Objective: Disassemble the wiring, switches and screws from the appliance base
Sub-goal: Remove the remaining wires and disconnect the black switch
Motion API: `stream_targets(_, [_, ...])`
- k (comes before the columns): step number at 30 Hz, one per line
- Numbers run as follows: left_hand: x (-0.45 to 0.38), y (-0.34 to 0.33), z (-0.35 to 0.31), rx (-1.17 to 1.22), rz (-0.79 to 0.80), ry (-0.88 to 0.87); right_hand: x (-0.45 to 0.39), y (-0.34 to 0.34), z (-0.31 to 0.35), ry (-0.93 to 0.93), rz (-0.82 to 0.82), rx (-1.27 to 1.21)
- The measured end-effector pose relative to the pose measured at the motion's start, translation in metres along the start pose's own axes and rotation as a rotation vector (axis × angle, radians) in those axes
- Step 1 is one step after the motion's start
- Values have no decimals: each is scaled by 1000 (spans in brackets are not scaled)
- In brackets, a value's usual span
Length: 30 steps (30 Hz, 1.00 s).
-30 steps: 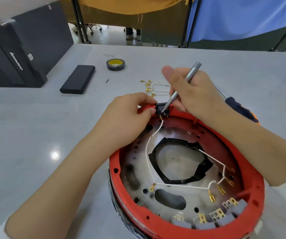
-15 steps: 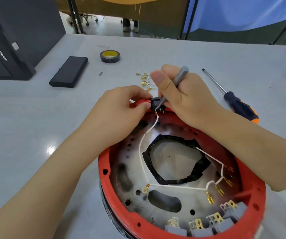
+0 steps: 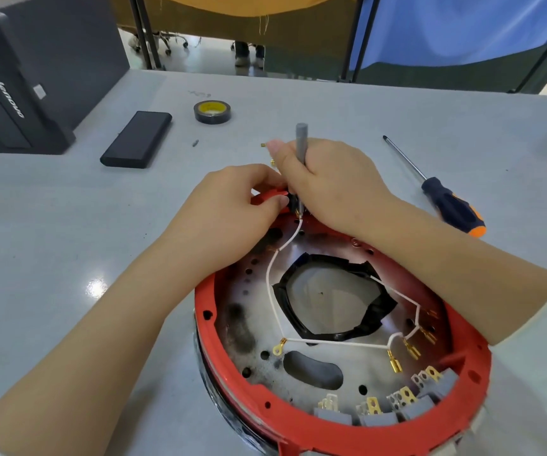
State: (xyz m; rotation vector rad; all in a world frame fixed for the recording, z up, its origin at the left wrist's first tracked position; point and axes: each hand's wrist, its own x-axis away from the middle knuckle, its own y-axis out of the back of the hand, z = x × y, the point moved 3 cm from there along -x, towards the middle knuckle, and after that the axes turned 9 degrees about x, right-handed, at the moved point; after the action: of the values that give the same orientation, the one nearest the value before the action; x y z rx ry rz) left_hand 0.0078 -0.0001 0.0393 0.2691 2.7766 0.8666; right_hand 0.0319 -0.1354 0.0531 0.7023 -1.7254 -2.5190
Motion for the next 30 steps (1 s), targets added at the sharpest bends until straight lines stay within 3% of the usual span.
stream_targets(4, [-1, 0, 1, 9, -1, 7, 7, 7, -11, -72, -111, -407])
stream_targets(6, [-1, 0, 1, 11, -1, 5, 9, 7, -13, -50, -112, -474])
stream_targets(10, [0, 0, 1, 10, 5, -2, 11, 3, -9, -1, -101, -400])
stream_targets(18, [0, 1, 2, -1, -1, -11, 21, 9, 1, 207, -225, -49])
stream_targets(21, [0, 0, 2, -10, -1, -22, 23, 7, 3, 247, -262, -24])
stream_targets(30, [0, 1, 2, -12, 2, -13, 2, 5, -5, 1, -63, -287])
